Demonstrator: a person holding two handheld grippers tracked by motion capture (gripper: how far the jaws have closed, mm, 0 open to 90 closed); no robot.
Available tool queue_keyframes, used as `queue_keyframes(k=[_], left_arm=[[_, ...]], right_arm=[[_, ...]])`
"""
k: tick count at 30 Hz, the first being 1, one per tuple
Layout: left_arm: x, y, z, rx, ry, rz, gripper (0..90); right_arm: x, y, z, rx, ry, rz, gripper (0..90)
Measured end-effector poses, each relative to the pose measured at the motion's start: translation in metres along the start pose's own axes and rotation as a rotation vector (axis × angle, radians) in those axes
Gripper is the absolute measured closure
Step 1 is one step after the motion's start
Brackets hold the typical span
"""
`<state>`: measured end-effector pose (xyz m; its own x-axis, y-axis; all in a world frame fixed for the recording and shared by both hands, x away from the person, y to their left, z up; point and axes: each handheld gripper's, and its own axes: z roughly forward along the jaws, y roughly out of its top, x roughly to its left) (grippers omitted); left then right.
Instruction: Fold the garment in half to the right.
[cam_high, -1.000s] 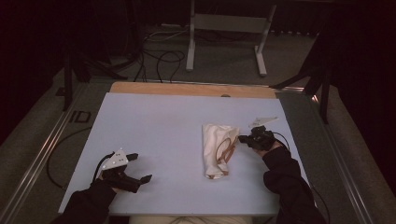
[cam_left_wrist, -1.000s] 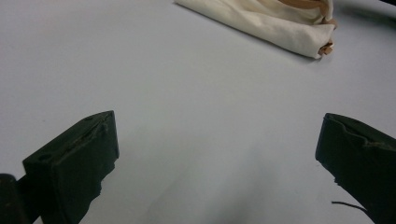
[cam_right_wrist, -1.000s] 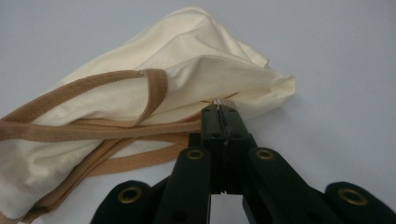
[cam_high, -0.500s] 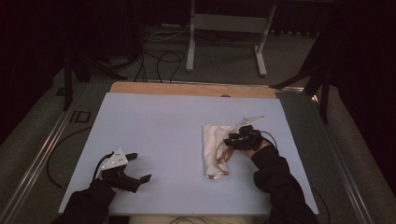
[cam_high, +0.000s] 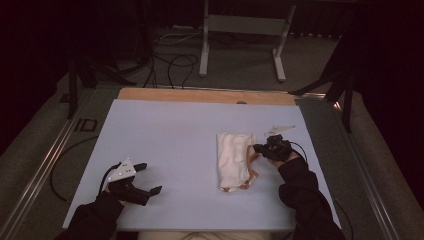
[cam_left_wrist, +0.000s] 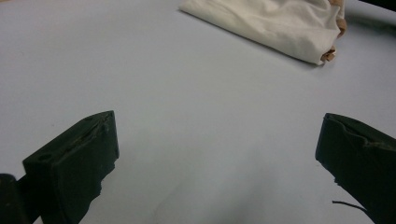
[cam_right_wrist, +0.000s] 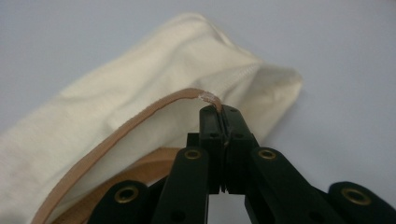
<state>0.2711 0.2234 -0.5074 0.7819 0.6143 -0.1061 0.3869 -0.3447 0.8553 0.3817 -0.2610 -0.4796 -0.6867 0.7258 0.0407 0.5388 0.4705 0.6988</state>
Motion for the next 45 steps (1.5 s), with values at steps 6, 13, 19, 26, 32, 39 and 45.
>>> queue_keyframes(k=[6,13,19,26,32,39,45], left_arm=[[0.001,-0.001,0.001,0.002,-0.002,-0.003,0.3],[0.001,-0.002,0.0,0.001,-0.001,-0.005,0.3],[0.001,-0.002,0.0,0.001,0.002,-0.005,0.3],[0.001,-0.002,0.0,0.0,0.006,-0.004,0.3],[0.002,-0.002,-0.001,-0.003,0.012,-0.005,0.3],[0.002,-0.001,-0.002,-0.007,0.015,0.0,0.3],[0.002,-0.001,-0.003,-0.008,0.014,-0.002,0.3]], right_arm=[[-0.009,-0.015,0.006,0.035,-0.01,0.038,88.8],[-0.014,-0.024,0.012,0.047,-0.013,0.067,87.4],[-0.018,-0.032,0.012,0.062,-0.012,0.087,83.0],[-0.023,-0.037,0.005,0.065,-0.017,0.105,72.5],[-0.029,-0.035,-0.005,0.053,-0.05,0.108,64.1],[-0.034,-0.033,-0.015,0.039,-0.083,0.119,58.1],[-0.035,-0.036,-0.017,0.038,-0.09,0.121,49.9]])
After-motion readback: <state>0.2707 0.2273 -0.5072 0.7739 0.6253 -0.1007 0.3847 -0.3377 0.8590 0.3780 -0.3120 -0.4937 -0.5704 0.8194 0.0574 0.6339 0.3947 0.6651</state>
